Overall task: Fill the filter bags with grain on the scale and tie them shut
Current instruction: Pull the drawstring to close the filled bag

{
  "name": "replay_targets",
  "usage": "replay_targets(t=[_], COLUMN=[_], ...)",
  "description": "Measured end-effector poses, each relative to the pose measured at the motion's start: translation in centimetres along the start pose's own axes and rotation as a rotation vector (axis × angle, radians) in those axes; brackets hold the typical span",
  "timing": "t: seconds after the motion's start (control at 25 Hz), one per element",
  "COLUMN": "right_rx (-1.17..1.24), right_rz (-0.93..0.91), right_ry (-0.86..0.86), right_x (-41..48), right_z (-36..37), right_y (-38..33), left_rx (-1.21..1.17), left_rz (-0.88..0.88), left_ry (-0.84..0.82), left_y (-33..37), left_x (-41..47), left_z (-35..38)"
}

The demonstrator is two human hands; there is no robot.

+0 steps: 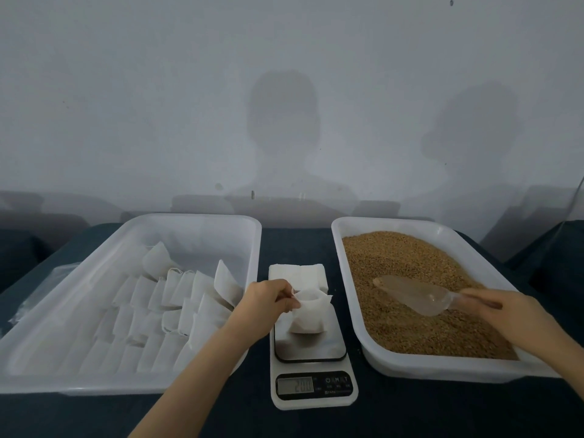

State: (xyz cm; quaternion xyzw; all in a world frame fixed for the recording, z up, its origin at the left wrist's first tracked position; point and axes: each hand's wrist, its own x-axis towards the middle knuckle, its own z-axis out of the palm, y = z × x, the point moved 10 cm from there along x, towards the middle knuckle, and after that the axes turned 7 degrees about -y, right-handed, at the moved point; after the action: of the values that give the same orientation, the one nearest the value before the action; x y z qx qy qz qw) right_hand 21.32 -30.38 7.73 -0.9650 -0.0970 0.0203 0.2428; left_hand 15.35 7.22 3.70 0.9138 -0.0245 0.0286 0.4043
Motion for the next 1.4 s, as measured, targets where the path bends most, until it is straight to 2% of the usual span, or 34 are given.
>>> replay_targets(t=[0.28, 0.56, 0.8, 1.04, 1.4], right_rx=[-0.016, -0.209, -0.509, -0.664, -0.776], right_rz=[-0.158, -0.351, -0.488, -0.506, -0.494], right_ry=[-0.017, -0.112, -0.035, -0.016, -0.022], right_x=[-0.1, 0.8, 1.1, 1.4, 1.6], right_z=[-0.6, 0.3, -0.8, -1.4, -1.5], right_y=[-6.7, -13.0, -17.0, -18.8, -19.7], left_rx=[-0.072, -0.116, -0.11, -0.122, -0.137], left_rz=[0.002, -0.008, 0.003, 0.01, 0.018], left_ry=[-0.004, -0.011, -0.033, -0.027, -0.014], left_y=[0.4, 0.4, 0.5, 0.5, 0.5], left_x=[-0.2, -0.3, -0.1, -0.1, 0.0], left_z=[-0.2, -0.2, 0.0, 0.0, -0.1])
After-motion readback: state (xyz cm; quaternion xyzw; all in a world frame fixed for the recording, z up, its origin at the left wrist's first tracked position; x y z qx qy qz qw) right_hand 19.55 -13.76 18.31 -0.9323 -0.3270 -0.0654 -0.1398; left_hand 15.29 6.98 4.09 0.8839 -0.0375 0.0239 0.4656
